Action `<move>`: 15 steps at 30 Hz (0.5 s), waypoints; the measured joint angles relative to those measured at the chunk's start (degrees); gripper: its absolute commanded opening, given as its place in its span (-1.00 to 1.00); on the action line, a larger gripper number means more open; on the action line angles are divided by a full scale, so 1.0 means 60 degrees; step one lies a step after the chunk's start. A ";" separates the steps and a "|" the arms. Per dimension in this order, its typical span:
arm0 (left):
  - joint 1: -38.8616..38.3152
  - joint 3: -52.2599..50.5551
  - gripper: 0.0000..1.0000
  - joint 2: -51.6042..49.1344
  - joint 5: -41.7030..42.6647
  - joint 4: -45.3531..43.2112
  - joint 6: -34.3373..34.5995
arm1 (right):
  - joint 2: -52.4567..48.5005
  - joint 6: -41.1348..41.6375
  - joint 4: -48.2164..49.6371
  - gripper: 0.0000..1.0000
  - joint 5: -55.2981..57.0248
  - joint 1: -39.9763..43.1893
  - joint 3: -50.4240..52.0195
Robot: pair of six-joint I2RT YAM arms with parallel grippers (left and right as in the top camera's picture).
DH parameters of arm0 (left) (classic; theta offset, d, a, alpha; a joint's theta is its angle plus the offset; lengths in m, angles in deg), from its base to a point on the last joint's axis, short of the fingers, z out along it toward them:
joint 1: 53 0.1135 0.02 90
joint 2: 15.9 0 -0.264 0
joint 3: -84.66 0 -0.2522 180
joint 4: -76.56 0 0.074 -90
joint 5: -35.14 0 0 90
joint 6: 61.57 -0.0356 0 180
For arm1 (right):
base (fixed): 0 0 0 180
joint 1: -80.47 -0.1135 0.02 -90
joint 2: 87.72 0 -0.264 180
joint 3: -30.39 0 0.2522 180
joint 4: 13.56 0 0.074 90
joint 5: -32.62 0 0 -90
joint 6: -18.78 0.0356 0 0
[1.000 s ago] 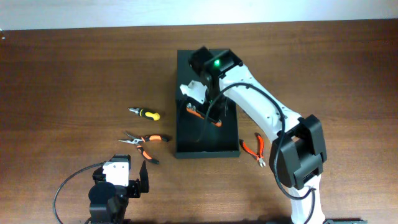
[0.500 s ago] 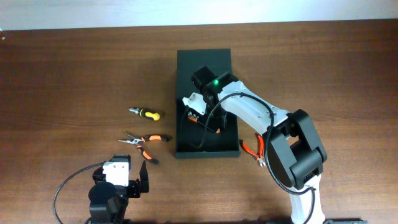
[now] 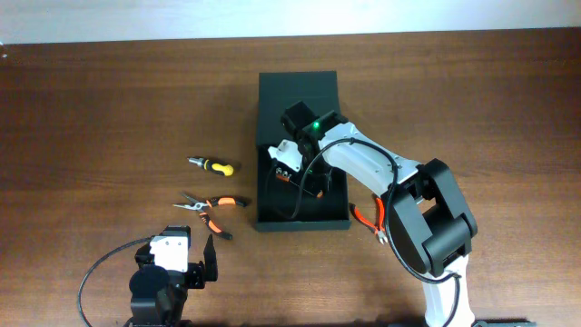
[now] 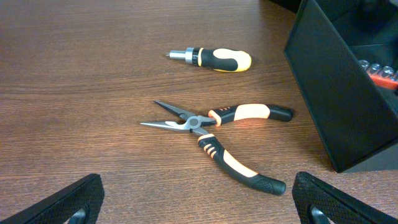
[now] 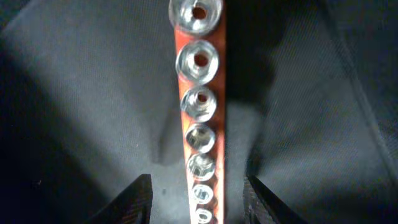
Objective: Pack container
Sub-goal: 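Carry the socket rail into the green box and release it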
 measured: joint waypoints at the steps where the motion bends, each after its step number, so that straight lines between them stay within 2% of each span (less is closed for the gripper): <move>1: 0.0000 0.0000 0.99 0.0000 0.0000 0.0000 0.0000 | 0.0000 0.0000 -0.0215 -0.07 -0.0007 -0.0004 -0.0098; 8: 0.0000 0.0000 0.99 0.0000 0.0000 0.0000 0.0000 | 0.0193 -0.0007 -0.1545 -0.08 -0.0120 0.0000 -0.1749; 10: 0.0000 0.0000 0.99 0.0000 -0.0004 0.0000 -0.0004 | 0.0455 0.0004 -0.1898 0.01 -0.0127 0.0000 -0.2146; 12: 0.0000 0.0000 0.99 0.0000 -0.0004 0.0000 0.0000 | 0.0889 0.0058 -0.2299 0.28 -0.0168 0.0040 -0.2386; 13: 0.0000 0.0000 0.99 0.0000 -0.0004 0.0000 -0.0004 | 0.1133 0.0066 -0.2492 0.49 -0.0189 0.0062 -0.2430; 14: 0.0000 0.0000 0.99 0.0000 -0.0004 0.0000 0.0000 | 0.1410 0.0069 -0.2703 0.81 -0.0208 0.0109 -0.2455; 15: 0.0000 0.0000 0.99 0.0000 -0.0004 0.0000 0.0000 | 0.1643 0.0069 -0.2863 0.98 -0.0215 0.0164 -0.2473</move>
